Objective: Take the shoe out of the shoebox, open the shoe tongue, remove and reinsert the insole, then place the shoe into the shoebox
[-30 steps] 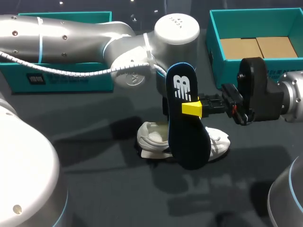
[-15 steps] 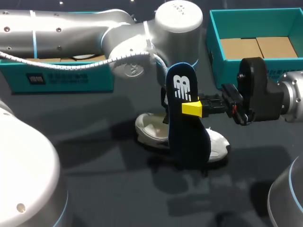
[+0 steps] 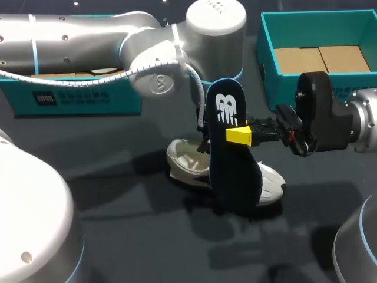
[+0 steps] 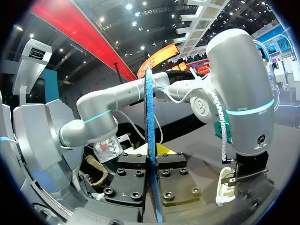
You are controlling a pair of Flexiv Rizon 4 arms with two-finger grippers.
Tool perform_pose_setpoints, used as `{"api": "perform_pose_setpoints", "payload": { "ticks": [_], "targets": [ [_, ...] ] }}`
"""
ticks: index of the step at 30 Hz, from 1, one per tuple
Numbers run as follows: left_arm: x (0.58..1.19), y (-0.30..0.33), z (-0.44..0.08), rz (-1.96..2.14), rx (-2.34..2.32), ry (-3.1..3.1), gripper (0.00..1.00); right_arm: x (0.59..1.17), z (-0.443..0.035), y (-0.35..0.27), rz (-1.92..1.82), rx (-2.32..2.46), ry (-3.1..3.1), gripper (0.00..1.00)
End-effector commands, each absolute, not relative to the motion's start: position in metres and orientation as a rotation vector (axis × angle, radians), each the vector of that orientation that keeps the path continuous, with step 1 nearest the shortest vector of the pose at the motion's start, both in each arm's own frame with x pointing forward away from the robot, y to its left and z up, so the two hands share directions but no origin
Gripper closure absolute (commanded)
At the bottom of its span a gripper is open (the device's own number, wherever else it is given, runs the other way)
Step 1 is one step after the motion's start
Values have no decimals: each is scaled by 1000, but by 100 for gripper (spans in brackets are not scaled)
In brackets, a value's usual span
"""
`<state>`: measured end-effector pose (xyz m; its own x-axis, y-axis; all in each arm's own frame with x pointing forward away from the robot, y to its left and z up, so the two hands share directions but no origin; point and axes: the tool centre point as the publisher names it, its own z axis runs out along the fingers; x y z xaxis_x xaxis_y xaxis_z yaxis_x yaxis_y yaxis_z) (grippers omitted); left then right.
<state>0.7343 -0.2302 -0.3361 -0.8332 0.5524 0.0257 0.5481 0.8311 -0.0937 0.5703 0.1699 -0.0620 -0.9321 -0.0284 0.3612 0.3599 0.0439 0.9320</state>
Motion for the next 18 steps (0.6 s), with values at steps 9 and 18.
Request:
{"api": "perform_pose_setpoints", "payload": {
  "ticks": [9,18],
  "targets": [
    [731,-219,-321,204,-1427,-2777,100,569,-63,171,-1968,-340,-2044,100],
    [725,-219,-310,180,-1619,-2749,100,569,-63,171,-1968,-340,-2044,100]
  ]
}}
